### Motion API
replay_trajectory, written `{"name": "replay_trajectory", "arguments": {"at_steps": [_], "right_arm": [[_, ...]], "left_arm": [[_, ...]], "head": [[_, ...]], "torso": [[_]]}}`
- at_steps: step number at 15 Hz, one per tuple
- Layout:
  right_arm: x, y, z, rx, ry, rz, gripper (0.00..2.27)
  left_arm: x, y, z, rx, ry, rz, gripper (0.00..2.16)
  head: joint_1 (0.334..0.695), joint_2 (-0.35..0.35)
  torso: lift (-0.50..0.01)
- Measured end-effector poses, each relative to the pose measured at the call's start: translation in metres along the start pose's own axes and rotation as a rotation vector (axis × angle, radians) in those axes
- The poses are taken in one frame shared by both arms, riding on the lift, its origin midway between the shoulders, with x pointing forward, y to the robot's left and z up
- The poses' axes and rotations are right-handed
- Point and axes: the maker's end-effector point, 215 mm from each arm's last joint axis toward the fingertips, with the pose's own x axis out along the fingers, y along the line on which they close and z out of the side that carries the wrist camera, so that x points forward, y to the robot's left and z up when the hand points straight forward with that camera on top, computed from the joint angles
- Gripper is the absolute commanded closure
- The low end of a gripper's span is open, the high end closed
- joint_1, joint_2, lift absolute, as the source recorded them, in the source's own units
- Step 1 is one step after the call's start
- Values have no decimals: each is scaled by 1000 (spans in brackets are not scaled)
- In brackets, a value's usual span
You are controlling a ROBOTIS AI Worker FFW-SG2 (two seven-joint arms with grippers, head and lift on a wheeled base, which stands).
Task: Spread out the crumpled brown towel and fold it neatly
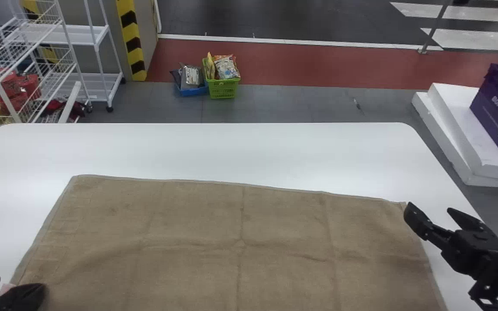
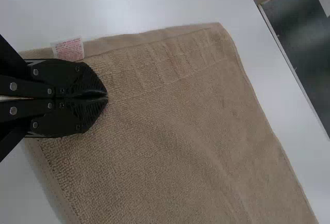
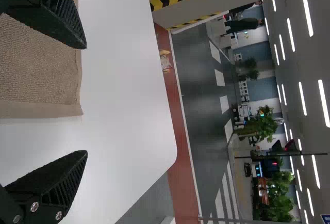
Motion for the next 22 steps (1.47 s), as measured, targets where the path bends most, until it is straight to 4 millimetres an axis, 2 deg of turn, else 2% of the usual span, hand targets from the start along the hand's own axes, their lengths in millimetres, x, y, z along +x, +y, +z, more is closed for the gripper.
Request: {"name": "replay_trajectory", "arguments": {"at_steps": [4, 14, 15, 16, 17, 18, 19, 22], "right_arm": [[5, 6, -4, 6, 4, 12, 76], [4, 2, -3, 10, 2, 5, 76], [3, 0, -2, 11, 1, 1, 76], [2, -3, -2, 14, 0, -3, 76], [2, -5, -2, 16, -1, -6, 76], [1, -6, -2, 16, 0, -8, 76], [0, -7, -3, 17, 1, -9, 76], [-5, -14, -7, 23, 2, -21, 76]], "left_arm": [[-11, -6, -11, 9, 11, -6, 1885], [-14, -7, -15, 11, 18, -6, 1878], [-15, -6, -16, 6, 14, -9, 1747], [-16, -7, -16, -5, 4, -15, 1501], [-15, -6, -17, -17, -3, -11, 1018], [-14, -8, -17, -25, -9, -15, 313], [-11, -9, -16, -33, -20, -18, 19], [-3, -7, -7, -66, -65, 8, 2]], "head": [[695, -55], [695, -59], [695, -61], [695, -64], [695, -67], [695, -68], [695, -76], [695, -86]], "torso": [[-128], [-128], [-128], [-128], [-128], [-128], [-128], [-128]]}}
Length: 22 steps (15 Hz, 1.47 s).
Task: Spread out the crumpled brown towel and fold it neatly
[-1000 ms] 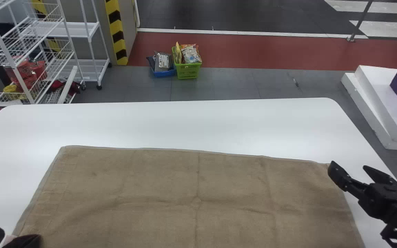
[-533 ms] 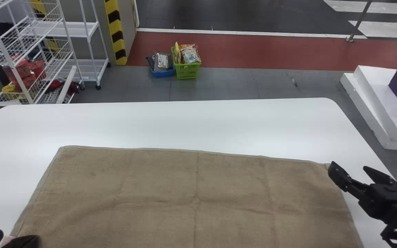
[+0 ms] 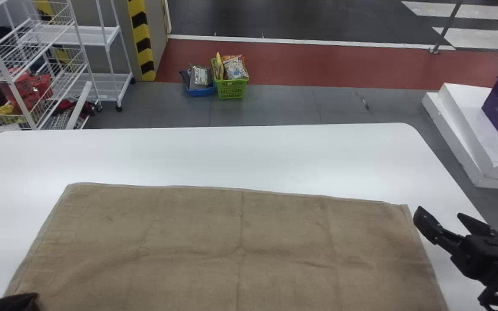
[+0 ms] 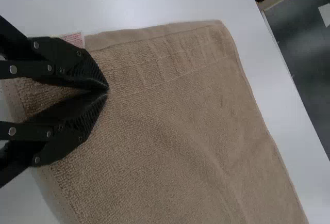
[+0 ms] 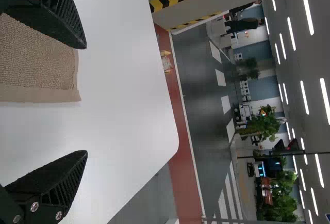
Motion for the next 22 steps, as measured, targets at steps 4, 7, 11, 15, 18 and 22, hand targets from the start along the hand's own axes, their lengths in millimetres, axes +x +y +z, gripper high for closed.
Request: {"name": "replay_trajectory", "arguments": {"at_steps": [4, 7, 11, 15, 18, 22], "right_arm": [[-5, -9, -1, 1, -8, -14, 76], [-12, -21, -6, 9, -31, -32, 76], [-23, -44, -9, 33, -66, -68, 76], [-41, -61, -4, 21, -115, -102, 80], [-56, -77, -1, -1, -160, -139, 80], [-78, -95, 3, -20, -212, -173, 83]], "left_arm": [[0, -1, 40, -40, -182, -17, 60], [-13, 7, 72, -36, -373, -19, 70], [-24, 15, 83, -75, -492, -13, 73], [-44, 26, 92, -106, -619, 14, 76], [-63, 29, 95, -105, -690, 28, 76], [-75, 36, 84, -125, -704, 30, 80]], "head": [[695, -117], [695, -143], [695, -172], [695, -189], [695, -215], [695, -237]], "torso": [[-128], [-128], [-128], [-128], [-128], [-128]]}}
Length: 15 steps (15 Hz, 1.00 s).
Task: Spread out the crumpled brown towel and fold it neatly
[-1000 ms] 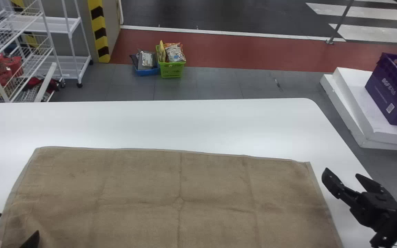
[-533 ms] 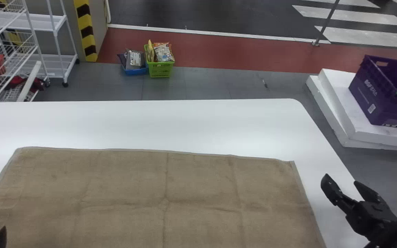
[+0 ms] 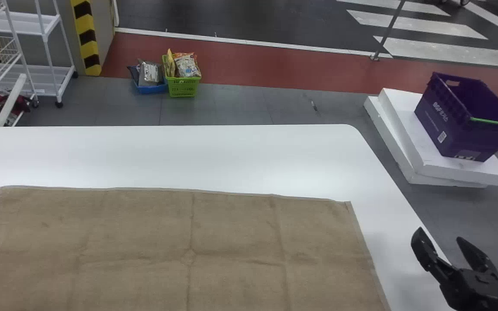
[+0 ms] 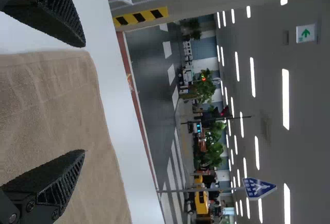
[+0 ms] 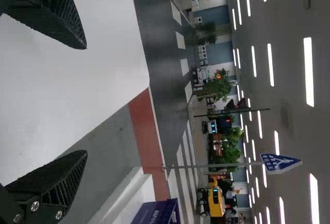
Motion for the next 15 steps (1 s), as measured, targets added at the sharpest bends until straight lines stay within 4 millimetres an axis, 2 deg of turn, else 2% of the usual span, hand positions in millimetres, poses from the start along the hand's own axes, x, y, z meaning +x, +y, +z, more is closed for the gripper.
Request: {"name": "replay_trajectory", "arguments": {"at_steps": [7, 15], "right_arm": [[-7, -6, 3, -5, -14, -9, 87], [-1, 0, 10, -2, -24, 0, 87]], "left_arm": [[-3, 3, -4, -5, 7, 7, 83], [-3, 1, -7, -7, 13, 1, 83]], "head": [[695, -243], [695, -240]], "torso": [[-128], [-128]]}}
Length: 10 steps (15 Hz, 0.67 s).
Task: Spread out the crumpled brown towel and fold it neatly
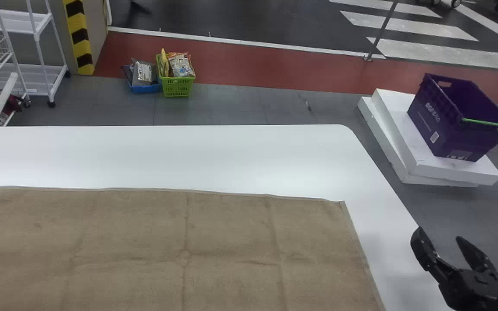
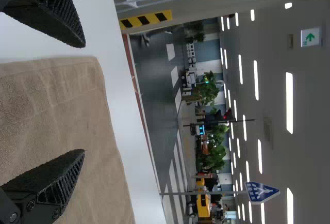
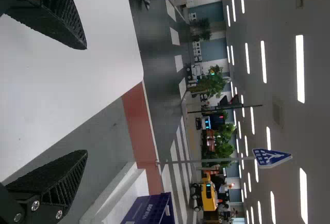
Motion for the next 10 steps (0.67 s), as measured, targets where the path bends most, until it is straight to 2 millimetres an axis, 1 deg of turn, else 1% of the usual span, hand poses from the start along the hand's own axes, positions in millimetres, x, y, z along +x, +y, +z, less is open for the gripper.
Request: {"name": "replay_trajectory", "arguments": {"at_steps": [3, 6, 10], "right_arm": [[12, 15, 9, 1, -7, 26, 87], [20, 31, 12, 6, -9, 53, 87], [22, 39, 11, 3, -4, 68, 87]], "left_arm": [[0, -2, 0, 1, 2, -8, 83], [-2, -3, 0, 2, 2, -16, 83], [-4, -2, 1, 0, -1, -15, 83]], "head": [[695, -220], [695, -202], [695, -182]], "torso": [[-128], [-128], [-128]]}}
